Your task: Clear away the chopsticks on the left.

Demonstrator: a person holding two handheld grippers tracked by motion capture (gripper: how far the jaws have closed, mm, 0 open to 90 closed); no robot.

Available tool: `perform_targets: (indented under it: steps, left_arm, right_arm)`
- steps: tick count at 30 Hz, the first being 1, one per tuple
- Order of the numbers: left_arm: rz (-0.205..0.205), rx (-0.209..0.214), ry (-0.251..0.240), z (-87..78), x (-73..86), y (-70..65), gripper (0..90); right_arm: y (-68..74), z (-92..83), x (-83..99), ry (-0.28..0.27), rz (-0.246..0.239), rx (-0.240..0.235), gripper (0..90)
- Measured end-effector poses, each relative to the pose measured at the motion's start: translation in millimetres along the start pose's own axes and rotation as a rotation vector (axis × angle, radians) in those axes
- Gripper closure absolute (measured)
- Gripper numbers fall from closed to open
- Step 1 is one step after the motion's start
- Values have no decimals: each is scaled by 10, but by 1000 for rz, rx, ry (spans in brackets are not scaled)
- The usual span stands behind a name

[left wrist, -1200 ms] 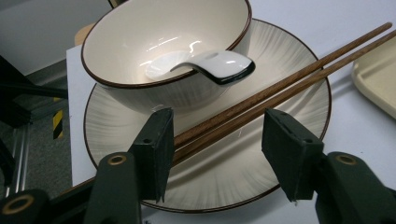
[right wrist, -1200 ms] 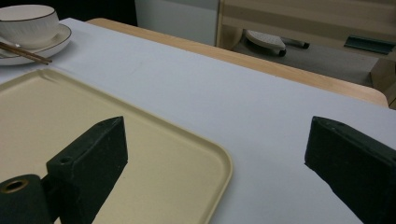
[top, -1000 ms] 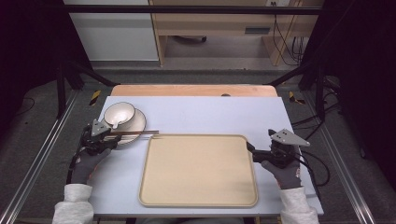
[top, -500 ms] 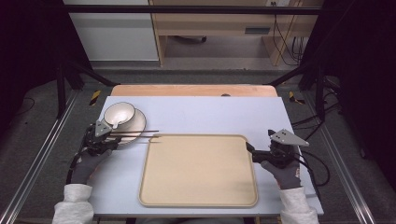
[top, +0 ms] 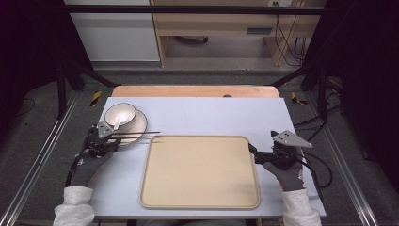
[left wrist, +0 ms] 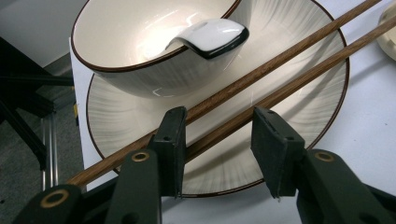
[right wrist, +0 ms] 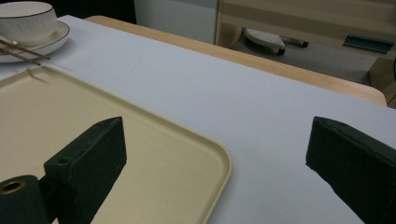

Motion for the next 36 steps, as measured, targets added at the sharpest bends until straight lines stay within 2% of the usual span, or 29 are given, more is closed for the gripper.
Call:
perform_targets:
  steps: [6,8,9,11,14,24,27,36]
  left_arm:
    - [31,-20,24,-19,-7,-9,599]
    - [22,-11,13,-9,-22,-6,593]
    - [15,-6,8,-1,-27,-5,539]
    - [4,26,-3,19,-33,-28,523]
    - [14,42,-3,57,-30,-55,507]
    - [74,-16,43,59,-15,-66,563]
    - [106,-34,62,54,-13,-60,580]
    - [99,-22,72,37,-14,-61,618]
  right_arm:
    - [9,14,15,9,-2,0,52]
    - [10,18,15,8,-4,0,52]
    - [10,18,16,8,-5,-1,52]
    - [10,22,17,8,-5,0,51]
    - [11,25,20,11,-2,0,50]
    - [18,33,30,17,-4,0,48]
    - [10,23,24,14,-3,1,48]
    - [7,1,3,-1,19,-15,46]
Point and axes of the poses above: each handheld gripper's, and its own axes: z roughly forward along the jaws, x roughly out of its underside, y roughly to its left, the point moved 10 cm from there along z, roughly forward along the jaws, and after that the axes turned 4 degrees about -z, right-handed, at the moved point
